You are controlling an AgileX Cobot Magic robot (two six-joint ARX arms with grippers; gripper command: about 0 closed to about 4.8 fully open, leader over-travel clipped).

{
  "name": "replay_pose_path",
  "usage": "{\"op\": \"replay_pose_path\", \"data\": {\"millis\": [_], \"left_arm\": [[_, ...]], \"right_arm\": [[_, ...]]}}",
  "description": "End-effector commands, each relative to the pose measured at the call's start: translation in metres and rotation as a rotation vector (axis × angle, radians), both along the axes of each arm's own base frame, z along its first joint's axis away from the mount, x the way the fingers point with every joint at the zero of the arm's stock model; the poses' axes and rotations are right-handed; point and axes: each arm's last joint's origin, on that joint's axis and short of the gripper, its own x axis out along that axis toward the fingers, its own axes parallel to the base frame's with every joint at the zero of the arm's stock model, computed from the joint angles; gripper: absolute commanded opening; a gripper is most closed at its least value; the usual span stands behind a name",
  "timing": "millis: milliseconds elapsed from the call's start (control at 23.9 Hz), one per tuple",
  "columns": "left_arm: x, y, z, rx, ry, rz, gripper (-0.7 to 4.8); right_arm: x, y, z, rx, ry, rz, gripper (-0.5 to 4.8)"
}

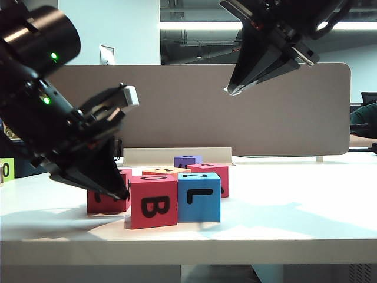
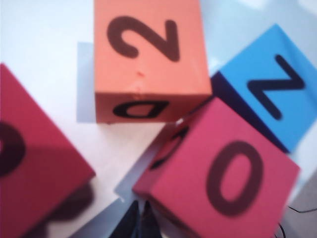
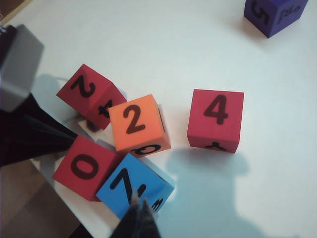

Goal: Select the appropriate blocks from the scattered letter blocks on the table and arrange them in a row to spell out "2024".

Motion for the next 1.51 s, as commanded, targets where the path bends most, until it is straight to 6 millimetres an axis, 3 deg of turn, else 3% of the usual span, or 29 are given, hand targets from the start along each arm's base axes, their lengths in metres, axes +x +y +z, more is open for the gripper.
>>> {"op": "replay_pose_path", "data": {"millis": [42, 795, 1130, 1339, 1423, 1465, 1507], "left_arm": [[0.007, -0.004, 0.002, -0.031, -0.058, -0.002, -0.06], [0.052, -0.021, 0.011, 0.060, -0.210, 0.160, -0.06], [0.081, -0.024, 0.034, 0.093, -0.326, 0.208, -0.06], [0.090, -0.016, 0.050, 0.122, -0.279, 0.222, -0.02], [0.092, -0.012, 0.057, 0.162, -0.234, 0.210, 0.46], [0.093, -0.009, 0.061, 0.184, -0.208, 0.199, 0.99], [0.094, -0.006, 0.067, 0.204, -0.164, 0.181, 1.90]], "right_arm": [[0.000, 0.001, 0.002, 0.013, -0.016, 0.001, -0.03], [0.000, 0.001, 0.002, 0.021, -0.004, -0.010, -0.04], [-0.001, 0.000, 0.001, 0.011, 0.011, -0.010, -0.03], [-0.001, 0.000, 0.001, 0.011, 0.012, -0.010, -0.03], [-0.001, 0.000, 0.001, 0.009, 0.014, -0.010, -0.04], [-0.001, 0.000, 0.001, 0.010, 0.014, -0.010, -0.03], [0.000, 0.000, 0.001, 0.013, 0.009, -0.010, -0.04]]}}
